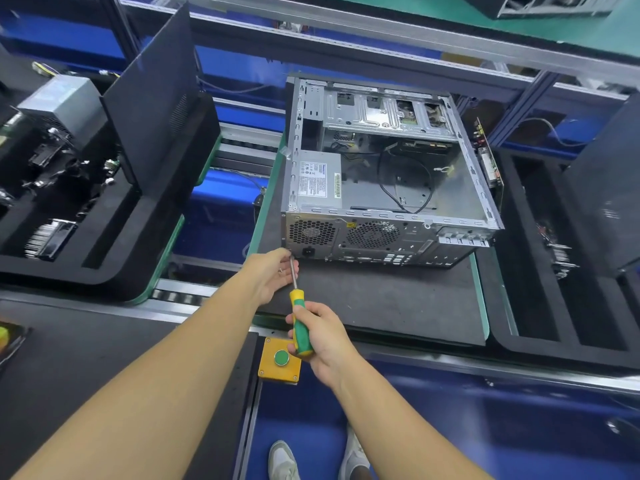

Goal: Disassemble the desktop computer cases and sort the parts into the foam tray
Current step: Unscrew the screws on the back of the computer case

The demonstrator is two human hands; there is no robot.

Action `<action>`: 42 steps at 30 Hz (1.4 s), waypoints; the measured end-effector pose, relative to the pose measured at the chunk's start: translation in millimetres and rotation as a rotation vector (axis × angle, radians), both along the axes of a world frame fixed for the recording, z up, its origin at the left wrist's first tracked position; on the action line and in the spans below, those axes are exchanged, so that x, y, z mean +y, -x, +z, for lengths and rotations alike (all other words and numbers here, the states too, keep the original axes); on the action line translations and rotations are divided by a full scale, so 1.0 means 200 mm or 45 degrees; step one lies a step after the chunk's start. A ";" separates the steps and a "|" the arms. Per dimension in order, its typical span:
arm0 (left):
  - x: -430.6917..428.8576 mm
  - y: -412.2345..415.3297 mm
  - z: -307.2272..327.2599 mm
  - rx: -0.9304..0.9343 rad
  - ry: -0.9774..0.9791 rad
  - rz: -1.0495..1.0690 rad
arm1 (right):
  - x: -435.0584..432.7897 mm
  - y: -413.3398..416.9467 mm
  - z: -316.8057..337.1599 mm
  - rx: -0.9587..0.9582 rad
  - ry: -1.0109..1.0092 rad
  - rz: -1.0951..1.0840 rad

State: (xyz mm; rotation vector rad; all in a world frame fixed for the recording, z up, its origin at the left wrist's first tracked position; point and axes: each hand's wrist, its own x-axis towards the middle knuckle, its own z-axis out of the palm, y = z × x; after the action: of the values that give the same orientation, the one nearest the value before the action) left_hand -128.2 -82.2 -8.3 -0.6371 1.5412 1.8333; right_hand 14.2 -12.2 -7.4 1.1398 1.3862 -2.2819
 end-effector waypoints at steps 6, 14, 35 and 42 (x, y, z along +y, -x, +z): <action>0.00 0.01 -0.03 -0.017 0.018 0.015 | 0.00 -0.02 -0.01 0.029 -0.061 0.072; 0.07 -0.01 -0.02 -0.080 -0.004 0.056 | 0.02 -0.09 -0.02 0.035 -0.093 0.134; 0.53 -0.34 0.05 -0.279 -0.674 0.154 | 0.68 -0.38 0.12 0.343 0.102 -0.413; 0.42 -0.37 -0.10 -0.157 -0.518 -0.001 | 0.93 -0.47 -0.05 0.313 0.008 -0.322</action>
State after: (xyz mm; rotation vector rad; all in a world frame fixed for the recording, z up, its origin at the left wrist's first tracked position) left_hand -54.6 2.1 -28.9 -0.5416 1.0450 1.9887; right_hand 108.9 174.2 -17.9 1.1192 1.3837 -2.6801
